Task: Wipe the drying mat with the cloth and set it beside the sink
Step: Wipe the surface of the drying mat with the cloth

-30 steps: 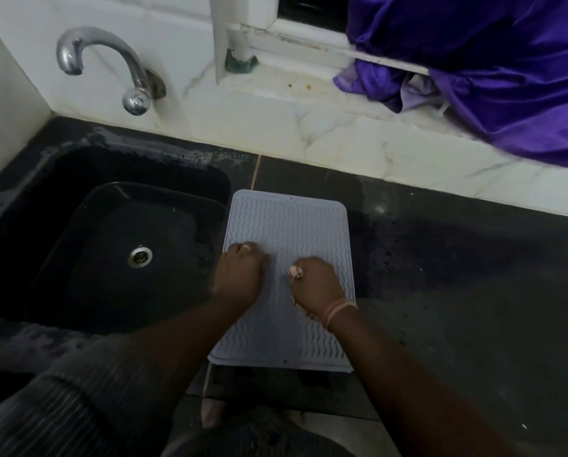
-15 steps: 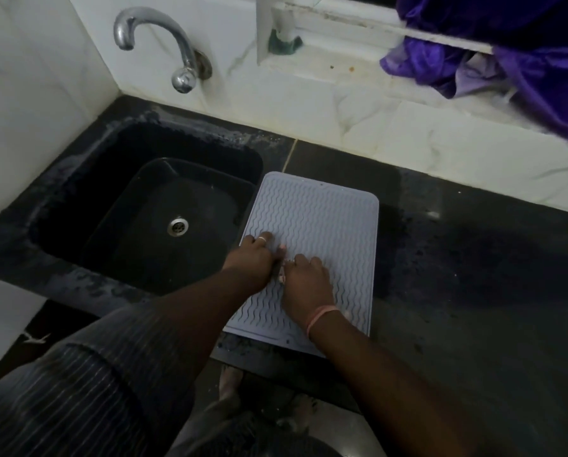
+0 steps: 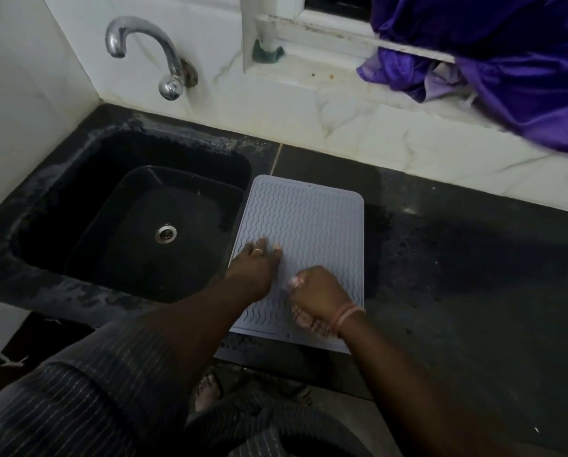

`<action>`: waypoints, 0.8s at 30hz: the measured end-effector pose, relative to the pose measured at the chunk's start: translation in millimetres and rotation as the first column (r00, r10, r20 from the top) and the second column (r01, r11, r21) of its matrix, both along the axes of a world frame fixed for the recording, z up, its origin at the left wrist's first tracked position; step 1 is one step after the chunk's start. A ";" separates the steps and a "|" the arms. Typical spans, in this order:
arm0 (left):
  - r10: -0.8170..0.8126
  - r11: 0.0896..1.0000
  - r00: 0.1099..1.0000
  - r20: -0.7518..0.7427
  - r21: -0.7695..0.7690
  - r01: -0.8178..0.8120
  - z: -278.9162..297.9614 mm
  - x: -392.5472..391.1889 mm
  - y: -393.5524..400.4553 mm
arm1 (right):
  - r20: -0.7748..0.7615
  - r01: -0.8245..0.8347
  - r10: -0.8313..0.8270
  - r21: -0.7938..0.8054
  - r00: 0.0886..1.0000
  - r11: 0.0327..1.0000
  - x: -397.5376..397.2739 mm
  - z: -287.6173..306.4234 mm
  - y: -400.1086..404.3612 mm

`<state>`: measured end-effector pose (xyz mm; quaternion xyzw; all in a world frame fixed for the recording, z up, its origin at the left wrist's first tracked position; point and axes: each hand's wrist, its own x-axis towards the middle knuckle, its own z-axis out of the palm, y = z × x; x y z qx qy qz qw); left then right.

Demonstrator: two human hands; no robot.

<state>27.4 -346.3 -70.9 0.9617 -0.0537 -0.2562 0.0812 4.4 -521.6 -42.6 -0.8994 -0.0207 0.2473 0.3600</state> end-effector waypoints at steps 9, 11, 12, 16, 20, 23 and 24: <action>-0.053 0.998 0.999 -0.010 0.043 0.053 -1.1 -9.1 -16.7 | 0.178 -0.160 0.284 -0.507 0.942 0.847 52.5 -28.8 6.8; -0.046 0.997 0.999 -0.022 0.063 0.048 1.9 -6.9 -18.5 | 0.227 -0.134 0.303 -0.551 0.926 0.824 39.4 -29.3 12.9; -0.042 0.997 0.998 -0.036 0.068 0.045 3.6 -6.1 -19.9 | 0.248 -0.117 0.302 -0.561 0.920 0.820 32.3 -29.9 14.8; -0.038 0.997 0.997 -0.063 0.072 0.043 7.2 -6.0 -22.2 | 0.235 -0.118 0.287 -0.546 0.929 0.830 -4.0 -26.7 17.4; -0.044 0.996 0.995 -0.093 0.078 0.051 7.7 -6.1 -21.1 | 0.247 -0.110 0.265 -0.503 0.932 0.857 -39.5 -28.2 12.3; -0.046 0.996 0.992 -0.116 0.065 0.054 7.4 -4.4 -21.1 | 0.226 -0.143 0.289 -0.502 0.930 0.853 -63.8 -25.8 8.8; -0.043 0.997 0.992 -0.119 0.061 0.051 7.0 -4.1 -20.3 | 0.207 -0.161 0.303 -0.512 0.930 0.844 -69.2 -24.3 8.4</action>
